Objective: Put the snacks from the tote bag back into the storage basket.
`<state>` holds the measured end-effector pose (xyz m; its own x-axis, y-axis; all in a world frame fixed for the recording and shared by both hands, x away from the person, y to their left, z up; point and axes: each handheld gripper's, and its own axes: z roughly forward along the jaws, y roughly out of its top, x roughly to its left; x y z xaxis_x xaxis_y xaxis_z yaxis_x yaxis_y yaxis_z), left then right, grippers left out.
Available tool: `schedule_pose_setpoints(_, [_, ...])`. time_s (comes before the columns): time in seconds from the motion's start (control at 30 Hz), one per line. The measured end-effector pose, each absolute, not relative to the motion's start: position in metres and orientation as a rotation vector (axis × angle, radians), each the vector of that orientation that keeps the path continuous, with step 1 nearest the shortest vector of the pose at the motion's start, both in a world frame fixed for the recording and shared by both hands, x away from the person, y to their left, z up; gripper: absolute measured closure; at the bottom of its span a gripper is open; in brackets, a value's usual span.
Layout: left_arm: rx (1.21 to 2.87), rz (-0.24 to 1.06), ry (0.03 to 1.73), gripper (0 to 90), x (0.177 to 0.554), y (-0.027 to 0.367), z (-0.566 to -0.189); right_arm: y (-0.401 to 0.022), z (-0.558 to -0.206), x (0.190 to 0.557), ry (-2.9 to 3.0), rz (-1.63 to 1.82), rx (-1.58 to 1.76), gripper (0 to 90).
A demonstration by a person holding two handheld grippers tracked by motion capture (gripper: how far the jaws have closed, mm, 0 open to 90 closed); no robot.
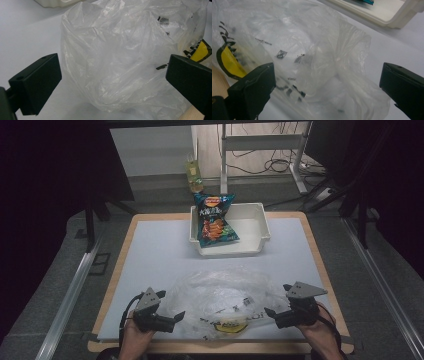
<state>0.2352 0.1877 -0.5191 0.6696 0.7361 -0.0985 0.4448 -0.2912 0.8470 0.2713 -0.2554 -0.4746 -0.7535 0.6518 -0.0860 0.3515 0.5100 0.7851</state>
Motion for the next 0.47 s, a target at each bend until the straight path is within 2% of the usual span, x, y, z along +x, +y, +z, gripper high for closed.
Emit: schedule_pose_setpoints(0.47, [1.955,0.385,0.928,0.1,0.237,0.186,-0.52,-0.277,-0.49,0.265,2.387,1.107,0.909,0.7])
